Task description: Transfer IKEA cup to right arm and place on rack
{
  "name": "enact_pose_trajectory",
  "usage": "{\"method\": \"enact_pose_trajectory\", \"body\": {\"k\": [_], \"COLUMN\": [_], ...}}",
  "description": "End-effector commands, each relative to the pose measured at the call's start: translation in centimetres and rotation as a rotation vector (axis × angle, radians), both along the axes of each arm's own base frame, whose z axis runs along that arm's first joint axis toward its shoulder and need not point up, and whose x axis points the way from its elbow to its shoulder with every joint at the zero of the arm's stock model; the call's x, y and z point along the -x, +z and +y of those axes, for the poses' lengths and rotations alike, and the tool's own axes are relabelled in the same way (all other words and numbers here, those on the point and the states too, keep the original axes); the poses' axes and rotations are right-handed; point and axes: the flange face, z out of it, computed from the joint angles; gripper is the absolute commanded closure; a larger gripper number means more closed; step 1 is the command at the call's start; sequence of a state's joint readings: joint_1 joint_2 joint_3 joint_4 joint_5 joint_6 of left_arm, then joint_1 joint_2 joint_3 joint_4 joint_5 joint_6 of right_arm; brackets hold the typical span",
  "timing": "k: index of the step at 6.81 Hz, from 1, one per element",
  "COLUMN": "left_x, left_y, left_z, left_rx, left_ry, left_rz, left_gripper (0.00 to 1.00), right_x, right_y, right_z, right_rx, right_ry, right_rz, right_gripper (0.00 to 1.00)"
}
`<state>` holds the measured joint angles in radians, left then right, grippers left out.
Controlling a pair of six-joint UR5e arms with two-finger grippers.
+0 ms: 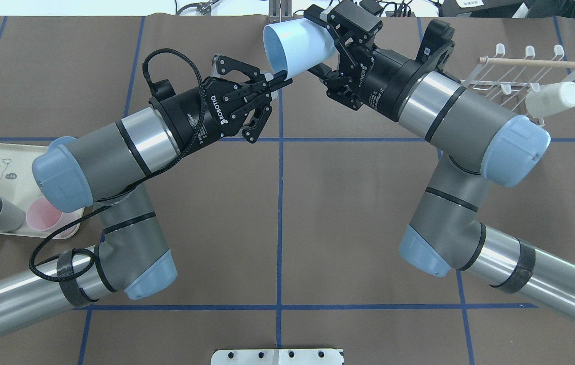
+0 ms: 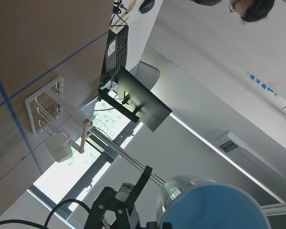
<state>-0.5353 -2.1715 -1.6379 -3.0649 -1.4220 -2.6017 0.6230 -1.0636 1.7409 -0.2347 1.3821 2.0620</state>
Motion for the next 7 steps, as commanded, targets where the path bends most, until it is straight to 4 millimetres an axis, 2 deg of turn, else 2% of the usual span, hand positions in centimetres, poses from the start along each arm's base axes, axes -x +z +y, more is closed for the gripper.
{"method": "enact_pose_trajectory", "body": {"k": [1,4,5,6,7], "left_x": [-0.18,-0.27,-0.28,-0.22,-0.21], "left_y": [0.07,0.17,0.17,0.03,-0.06], "left_z": [-0.11,-0.18,-0.17,-0.15,-0.15], "left_rx": [0.002,0.004,0.003,0.003,0.003], "left_ry": [0.0,-0.001,0.0,0.0,0.0], "left_rz": [-0.003,-0.005,-0.006,-0.002,0.0], "left_gripper": [1.0,1.0,1.0,1.0,0.66], "right_x": [0.02,0.05,0.05,0.04,-0.02], "right_y": [-0.09,-0.03,-0.12,-0.12,-0.1], "right_z": [0.1,0.05,0.05,0.04,-0.05], "right_rx": [-0.001,0.001,0.0,0.003,0.007], "right_ry": [-0.002,0.0,0.0,0.001,0.01], "right_rz": [-0.003,-0.002,-0.003,-0.006,-0.007], "right_gripper": [0.0,0.0,0.05,0.47,0.99]}}
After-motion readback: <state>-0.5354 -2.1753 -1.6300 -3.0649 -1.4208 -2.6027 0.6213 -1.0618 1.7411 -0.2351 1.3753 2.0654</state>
